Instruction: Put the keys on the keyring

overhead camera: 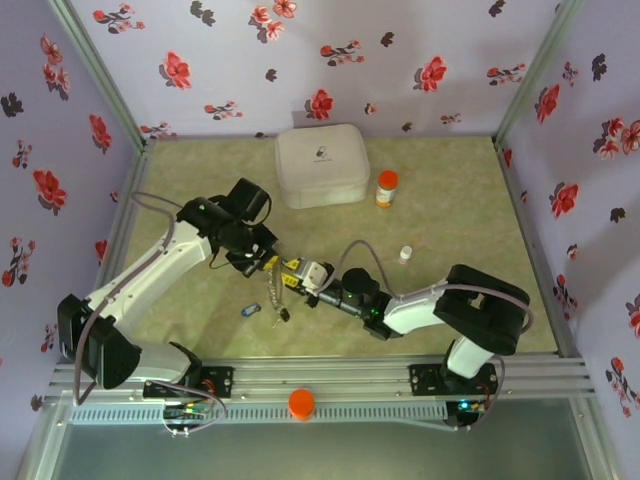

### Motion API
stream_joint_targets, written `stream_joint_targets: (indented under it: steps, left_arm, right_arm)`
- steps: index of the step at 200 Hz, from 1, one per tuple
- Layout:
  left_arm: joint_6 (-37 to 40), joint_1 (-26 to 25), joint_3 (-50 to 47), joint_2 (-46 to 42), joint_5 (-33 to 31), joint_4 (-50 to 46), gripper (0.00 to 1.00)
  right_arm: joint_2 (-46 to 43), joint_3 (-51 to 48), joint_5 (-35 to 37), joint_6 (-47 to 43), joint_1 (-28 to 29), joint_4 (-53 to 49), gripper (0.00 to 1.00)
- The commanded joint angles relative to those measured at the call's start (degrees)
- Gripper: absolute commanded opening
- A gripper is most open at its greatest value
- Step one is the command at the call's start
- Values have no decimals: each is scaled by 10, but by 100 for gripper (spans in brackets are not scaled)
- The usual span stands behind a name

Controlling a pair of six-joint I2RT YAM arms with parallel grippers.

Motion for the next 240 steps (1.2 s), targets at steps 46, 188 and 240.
stream_joint_targets:
  steps: [46, 188, 240]
  left_arm:
    - [356, -21, 44, -22, -229, -16, 0]
    - [920, -34, -253, -201, -39, 505, 0]
    - [968, 39, -302, -216, 141, 601, 0]
  right_arm:
    - [-146, -19, 17, -19, -46, -139, 24]
    - [-380, 107, -10, 222, -140, -590, 26]
    - [-398, 117, -127, 181, -208, -603, 27]
